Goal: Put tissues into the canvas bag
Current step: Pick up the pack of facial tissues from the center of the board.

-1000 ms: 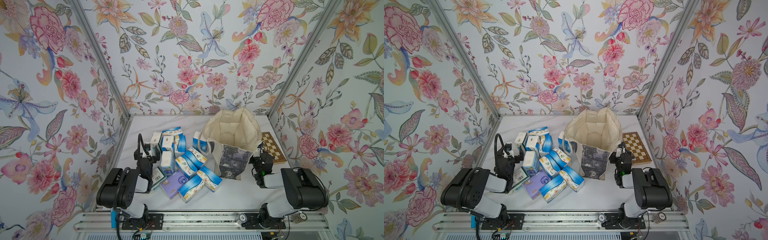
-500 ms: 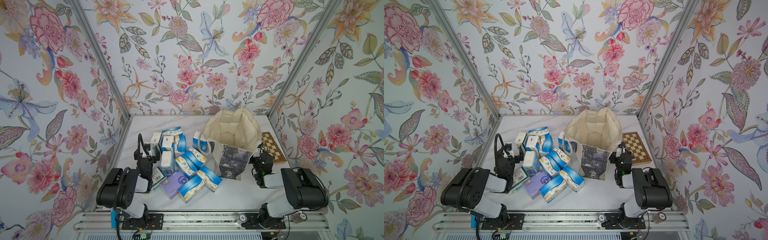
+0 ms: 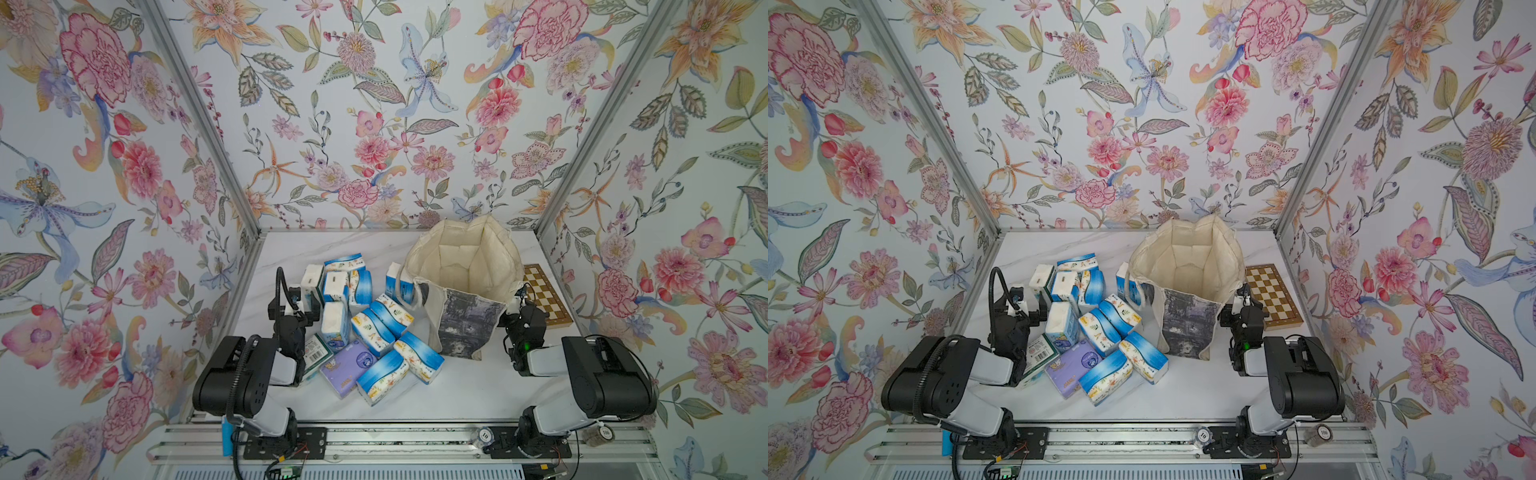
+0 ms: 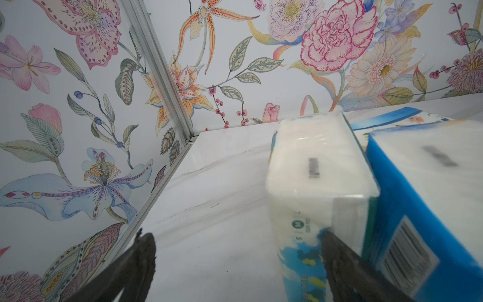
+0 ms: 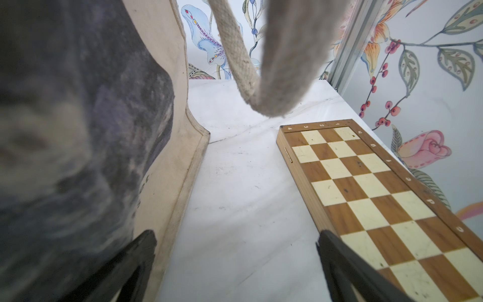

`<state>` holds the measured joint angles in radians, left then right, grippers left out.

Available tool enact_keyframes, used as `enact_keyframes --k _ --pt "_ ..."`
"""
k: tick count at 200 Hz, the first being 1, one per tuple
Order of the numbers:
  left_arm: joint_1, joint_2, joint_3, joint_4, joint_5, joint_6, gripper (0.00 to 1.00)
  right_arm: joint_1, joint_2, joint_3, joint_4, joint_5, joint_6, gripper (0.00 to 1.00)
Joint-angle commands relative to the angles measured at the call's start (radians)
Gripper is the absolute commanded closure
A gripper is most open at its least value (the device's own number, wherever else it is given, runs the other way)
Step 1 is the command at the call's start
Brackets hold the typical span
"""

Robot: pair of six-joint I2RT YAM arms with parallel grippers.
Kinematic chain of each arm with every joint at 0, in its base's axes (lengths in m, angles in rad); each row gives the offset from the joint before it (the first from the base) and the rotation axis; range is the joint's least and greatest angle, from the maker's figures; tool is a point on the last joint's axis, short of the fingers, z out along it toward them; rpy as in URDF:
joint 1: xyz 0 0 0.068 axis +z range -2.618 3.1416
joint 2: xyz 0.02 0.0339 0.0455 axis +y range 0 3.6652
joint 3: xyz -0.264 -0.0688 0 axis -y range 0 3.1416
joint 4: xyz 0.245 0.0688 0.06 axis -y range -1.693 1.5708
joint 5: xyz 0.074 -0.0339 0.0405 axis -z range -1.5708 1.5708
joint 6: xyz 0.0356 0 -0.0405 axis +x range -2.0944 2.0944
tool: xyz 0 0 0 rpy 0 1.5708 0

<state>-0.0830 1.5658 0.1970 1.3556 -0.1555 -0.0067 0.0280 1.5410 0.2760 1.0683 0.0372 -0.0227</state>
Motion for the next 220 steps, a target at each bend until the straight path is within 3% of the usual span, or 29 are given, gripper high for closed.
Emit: enact_keyframes --k 1,27,56,80,109,134,153,176,220 --pt "0.012 0.009 0.019 0.032 0.024 0.012 0.04 -0.007 0.009 0.023 0.03 0.0 -0.01 0.01" --pt "0.014 0.004 0.018 0.028 0.019 0.012 0.22 -0.02 -0.019 0.021 0.016 0.046 0.032 0.01" --pt "0.013 -0.168 0.044 -0.151 -0.072 -0.02 0.29 -0.034 -0.102 -0.014 -0.003 0.104 0.068 0.02" --pt "0.012 -0.334 0.059 -0.258 -0.106 -0.028 0.32 -0.052 -0.217 -0.004 -0.123 0.175 0.116 0.03" --pt "0.012 -0.519 0.182 -0.566 -0.18 -0.112 0.33 -0.067 -0.358 0.107 -0.472 0.335 0.181 0.04" --pt "0.01 -0.639 0.243 -0.774 -0.162 -0.226 0.34 -0.122 -0.46 0.169 -0.794 0.534 0.395 0.01" --pt "0.008 -0.724 0.241 -0.868 -0.172 -0.296 0.35 -0.258 -0.563 0.123 -0.878 0.43 0.542 0.0" --pt "0.006 -0.805 0.249 -0.963 -0.187 -0.323 0.37 -0.398 -0.705 0.059 -0.898 0.286 0.617 0.02" --pt "0.0 -0.822 0.375 -1.158 -0.142 -0.325 0.41 -0.447 -0.933 0.129 -0.968 0.208 0.616 0.03"
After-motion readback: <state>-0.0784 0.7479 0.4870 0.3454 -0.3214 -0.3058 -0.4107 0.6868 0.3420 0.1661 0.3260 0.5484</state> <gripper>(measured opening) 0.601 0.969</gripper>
